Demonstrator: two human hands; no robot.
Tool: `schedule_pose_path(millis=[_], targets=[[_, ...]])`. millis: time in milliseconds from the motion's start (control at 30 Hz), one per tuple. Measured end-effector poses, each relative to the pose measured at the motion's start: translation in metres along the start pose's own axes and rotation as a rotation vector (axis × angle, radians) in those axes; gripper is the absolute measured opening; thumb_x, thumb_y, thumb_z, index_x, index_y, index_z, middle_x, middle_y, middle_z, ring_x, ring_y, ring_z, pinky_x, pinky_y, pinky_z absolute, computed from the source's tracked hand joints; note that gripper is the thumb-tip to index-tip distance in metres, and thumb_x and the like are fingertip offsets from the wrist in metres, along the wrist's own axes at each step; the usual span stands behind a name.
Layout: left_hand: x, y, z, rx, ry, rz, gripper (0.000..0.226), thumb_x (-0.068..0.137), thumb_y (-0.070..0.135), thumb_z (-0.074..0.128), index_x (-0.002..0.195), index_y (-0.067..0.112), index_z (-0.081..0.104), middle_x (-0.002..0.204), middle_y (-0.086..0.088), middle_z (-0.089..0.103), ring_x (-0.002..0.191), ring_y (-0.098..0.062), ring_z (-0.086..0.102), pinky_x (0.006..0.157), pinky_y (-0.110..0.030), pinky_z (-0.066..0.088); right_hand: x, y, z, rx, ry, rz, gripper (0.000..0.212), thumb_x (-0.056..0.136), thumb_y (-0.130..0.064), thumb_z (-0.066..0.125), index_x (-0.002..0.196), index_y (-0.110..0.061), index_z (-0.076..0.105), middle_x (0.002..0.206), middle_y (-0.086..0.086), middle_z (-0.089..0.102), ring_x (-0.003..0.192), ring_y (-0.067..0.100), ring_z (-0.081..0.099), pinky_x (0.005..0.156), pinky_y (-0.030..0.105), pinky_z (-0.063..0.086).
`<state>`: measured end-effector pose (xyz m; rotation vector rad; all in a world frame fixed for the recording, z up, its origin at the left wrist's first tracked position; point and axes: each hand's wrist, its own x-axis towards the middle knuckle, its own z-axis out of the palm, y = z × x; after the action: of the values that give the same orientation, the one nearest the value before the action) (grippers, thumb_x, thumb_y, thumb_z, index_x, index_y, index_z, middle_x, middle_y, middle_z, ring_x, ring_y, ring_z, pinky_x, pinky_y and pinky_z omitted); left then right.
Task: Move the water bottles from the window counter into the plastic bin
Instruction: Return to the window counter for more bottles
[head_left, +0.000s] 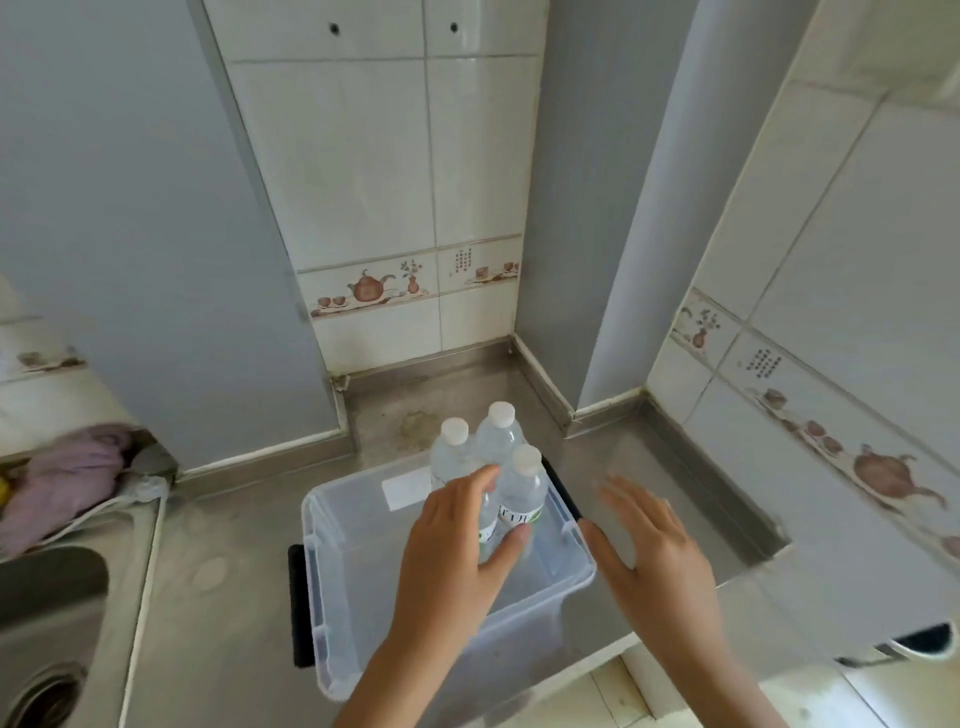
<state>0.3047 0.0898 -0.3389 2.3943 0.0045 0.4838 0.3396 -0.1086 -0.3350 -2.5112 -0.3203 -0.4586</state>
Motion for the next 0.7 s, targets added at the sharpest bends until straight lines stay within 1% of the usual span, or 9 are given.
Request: schedule_pose_path(millis=[67, 133, 200, 267, 300, 367, 467, 600, 700], targets=[[-0.005, 0.016, -0.002, 0.038, -0.024, 0.061, 0.047, 0.09, 0.056, 0.05, 0.129, 0.032, 0.054, 0.122, 0.018, 0.062, 0.112, -0.001, 0.049, 0.09, -0.011, 0.033, -0.013, 0.004, -0.014, -0.023, 0.023, 0.008, 0.039, 0.088, -0.048, 0.049, 0.113, -0.024, 0.065, 0.126, -0.006, 0.063, 0.114, 0.019, 0.058, 0.093, 0.047, 0.051], [-0.008, 0.032, -0.001, 0.099, -0.024, 0.156, 0.044, 0.093, 0.054, 0.046, 0.128, 0.03, 0.058, 0.122, 0.015, 0.064, 0.113, -0.004, 0.053, 0.092, -0.02, 0.039, -0.026, 0.011, -0.028, -0.049, 0.044, 0.024, 0.044, 0.089, -0.05, 0.043, 0.115, -0.023, 0.066, 0.128, -0.005, 0.062, 0.116, 0.018, 0.056, 0.093, 0.049, 0.051], [-0.008, 0.048, 0.004, 0.135, -0.033, 0.232, 0.046, 0.096, 0.052, 0.042, 0.131, 0.028, 0.057, 0.127, 0.011, 0.064, 0.118, -0.011, 0.058, 0.096, -0.03, 0.046, -0.039, 0.018, -0.044, -0.069, 0.067, 0.052, 0.046, 0.09, -0.049, 0.041, 0.119, -0.023, 0.065, 0.131, -0.003, 0.06, 0.122, 0.018, 0.054, 0.098, 0.049, 0.048], [-0.009, 0.065, 0.013, 0.158, -0.072, 0.287, 0.05, 0.098, 0.054, 0.037, 0.139, 0.029, 0.05, 0.133, 0.009, 0.061, 0.123, -0.013, 0.057, 0.102, -0.039, 0.048, -0.054, 0.026, -0.062, -0.086, 0.095, 0.083, 0.046, 0.092, -0.049, 0.04, 0.122, -0.024, 0.064, 0.135, -0.003, 0.058, 0.126, 0.018, 0.052, 0.106, 0.047, 0.04], [-0.011, 0.075, 0.02, 0.163, -0.089, 0.319, 0.051, 0.098, 0.055, 0.037, 0.142, 0.031, 0.047, 0.135, 0.008, 0.06, 0.125, -0.013, 0.056, 0.103, -0.042, 0.048, -0.062, 0.031, -0.072, -0.098, 0.109, 0.1, 0.046, 0.092, -0.049, 0.039, 0.124, -0.024, 0.062, 0.136, -0.002, 0.056, 0.128, 0.018, 0.051, 0.107, 0.045, 0.037], [-0.015, 0.098, 0.035, 0.152, -0.103, 0.391, 0.051, 0.097, 0.053, 0.041, 0.143, 0.032, 0.046, 0.136, 0.007, 0.059, 0.124, -0.014, 0.055, 0.101, -0.045, 0.048, -0.078, 0.043, -0.093, -0.116, 0.136, 0.137, 0.046, 0.093, -0.049, 0.04, 0.127, -0.025, 0.06, 0.139, -0.002, 0.054, 0.13, 0.017, 0.048, 0.109, 0.045, 0.035], [-0.03, 0.139, 0.06, 0.13, -0.123, 0.493, 0.05, 0.096, 0.053, 0.041, 0.141, 0.031, 0.049, 0.138, 0.005, 0.059, 0.125, -0.017, 0.056, 0.099, -0.051, 0.05, -0.108, 0.069, -0.125, -0.138, 0.193, 0.201, 0.047, 0.092, -0.049, 0.042, 0.129, -0.026, 0.058, 0.141, -0.002, 0.052, 0.135, 0.014, 0.041, 0.108, 0.045, 0.037], [-0.059, 0.196, 0.098, 0.136, -0.17, 0.595, 0.052, 0.1, 0.057, 0.025, 0.14, 0.032, 0.047, 0.139, 0.004, 0.06, 0.127, -0.019, 0.057, 0.103, -0.055, 0.042, -0.153, 0.107, -0.172, -0.211, 0.255, 0.307, 0.048, 0.093, -0.05, 0.04, 0.129, -0.024, 0.059, 0.141, -0.002, 0.051, 0.135, 0.016, 0.04, 0.107, 0.046, 0.037], [-0.086, 0.24, 0.126, 0.147, -0.227, 0.653, 0.053, 0.096, 0.055, 0.034, 0.141, 0.03, 0.047, 0.137, 0.002, 0.061, 0.126, -0.02, 0.057, 0.104, -0.057, 0.043, -0.196, 0.139, -0.208, -0.256, 0.273, 0.401, 0.052, 0.093, -0.052, 0.037, 0.131, -0.024, 0.057, 0.144, -0.001, 0.049, 0.137, 0.019, 0.039, 0.108, 0.045, 0.036]])
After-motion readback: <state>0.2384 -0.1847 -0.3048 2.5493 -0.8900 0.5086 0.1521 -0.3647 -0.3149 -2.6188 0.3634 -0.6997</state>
